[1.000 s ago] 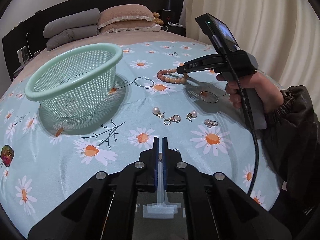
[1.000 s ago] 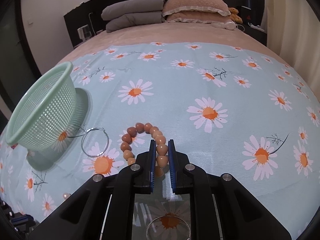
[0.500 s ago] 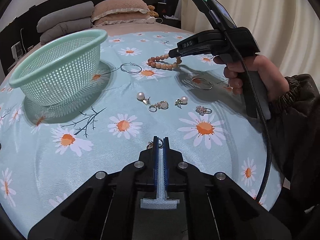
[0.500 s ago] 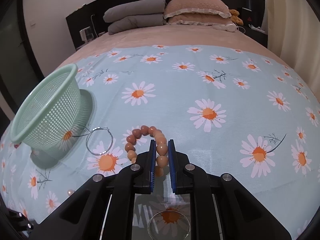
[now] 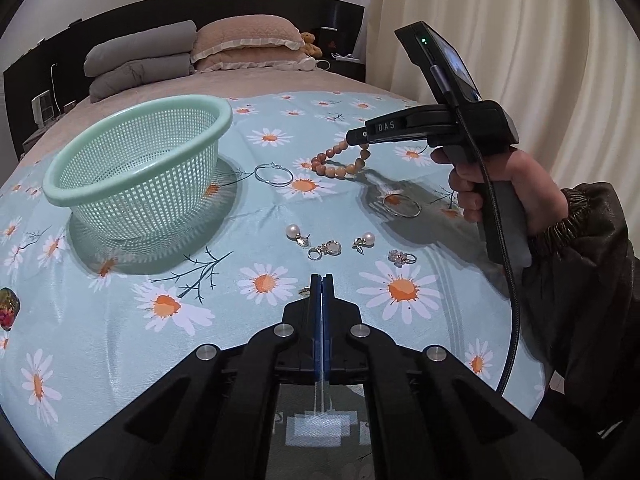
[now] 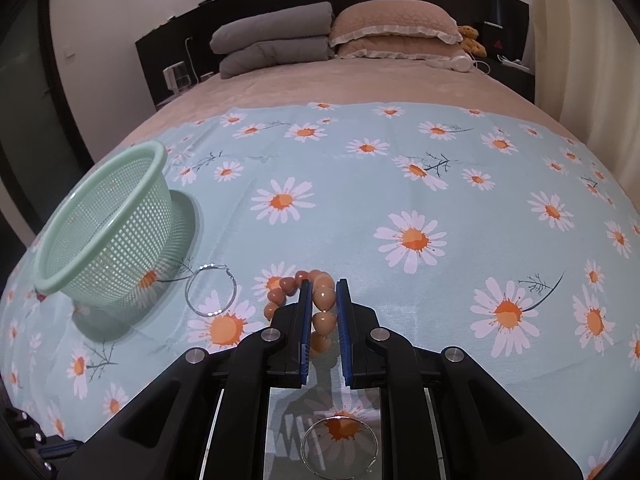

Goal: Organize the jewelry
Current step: 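Lift both items over the green basket and open both tools to release them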

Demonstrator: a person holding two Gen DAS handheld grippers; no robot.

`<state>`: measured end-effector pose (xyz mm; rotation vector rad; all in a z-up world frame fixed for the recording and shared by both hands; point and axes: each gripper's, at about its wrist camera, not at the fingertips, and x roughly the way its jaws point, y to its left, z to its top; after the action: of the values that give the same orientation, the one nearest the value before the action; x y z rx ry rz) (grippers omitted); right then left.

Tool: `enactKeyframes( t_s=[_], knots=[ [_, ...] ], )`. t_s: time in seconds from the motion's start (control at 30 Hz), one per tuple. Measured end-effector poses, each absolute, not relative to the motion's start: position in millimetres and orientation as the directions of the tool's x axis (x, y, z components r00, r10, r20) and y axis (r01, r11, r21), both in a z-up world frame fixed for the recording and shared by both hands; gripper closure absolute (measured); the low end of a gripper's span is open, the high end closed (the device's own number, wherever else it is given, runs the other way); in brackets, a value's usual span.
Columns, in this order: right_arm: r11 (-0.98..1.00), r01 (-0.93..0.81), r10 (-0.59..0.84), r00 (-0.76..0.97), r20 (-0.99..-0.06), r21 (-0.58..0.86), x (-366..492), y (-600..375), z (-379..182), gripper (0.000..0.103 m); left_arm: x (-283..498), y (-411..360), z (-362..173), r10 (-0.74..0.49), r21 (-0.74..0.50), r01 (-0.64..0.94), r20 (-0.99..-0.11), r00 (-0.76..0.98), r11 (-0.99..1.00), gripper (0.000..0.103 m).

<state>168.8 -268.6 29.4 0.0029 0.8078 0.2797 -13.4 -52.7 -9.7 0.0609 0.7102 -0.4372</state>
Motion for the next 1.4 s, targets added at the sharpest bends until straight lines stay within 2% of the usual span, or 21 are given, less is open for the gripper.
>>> enactKeyframes(
  t_s=[0.3, 0.57, 0.93, 1.27, 1.4],
  knots=[
    [0.951, -0.292, 0.285, 0.684, -0.671, 0.107, 158.9, -258.4, 60.4, 0.092, -0.9, -38.0, 26.3, -0.351, -0.073, 0.386, -0.594, 0.724, 0.92, 0.102],
    [0.907, -0.397, 0.396, 0.693, -0.603, 0.139, 149.5, -234.4, 106.7, 0.092, 22.4, -10.0, 64.3, -0.321, -0.043, 0.354, -0.531, 0.784, 0.934, 0.102],
    [0.824, -0.542, 0.536, 0.656, -0.531, 0.162, 154.6, -171.0, 152.6, 0.092, 61.1, 41.3, 77.5, -0.225, -0.044, 0.237, -0.522, 0.823, 0.97, 0.102],
    [0.811, -0.571, 0.527, 0.621, -0.58, 0.126, 166.5, -123.5, 129.7, 0.092, 91.6, 58.7, 60.8, -0.188, -0.051, 0.193, -0.559, 0.808, 0.98, 0.102],
    [0.802, -0.571, 0.547, 0.584, -0.6, 0.176, 172.4, -123.6, 116.8, 0.091, 92.8, 61.0, 55.9, -0.189, -0.054, 0.192, -0.565, 0.803, 0.98, 0.102]
  ],
)
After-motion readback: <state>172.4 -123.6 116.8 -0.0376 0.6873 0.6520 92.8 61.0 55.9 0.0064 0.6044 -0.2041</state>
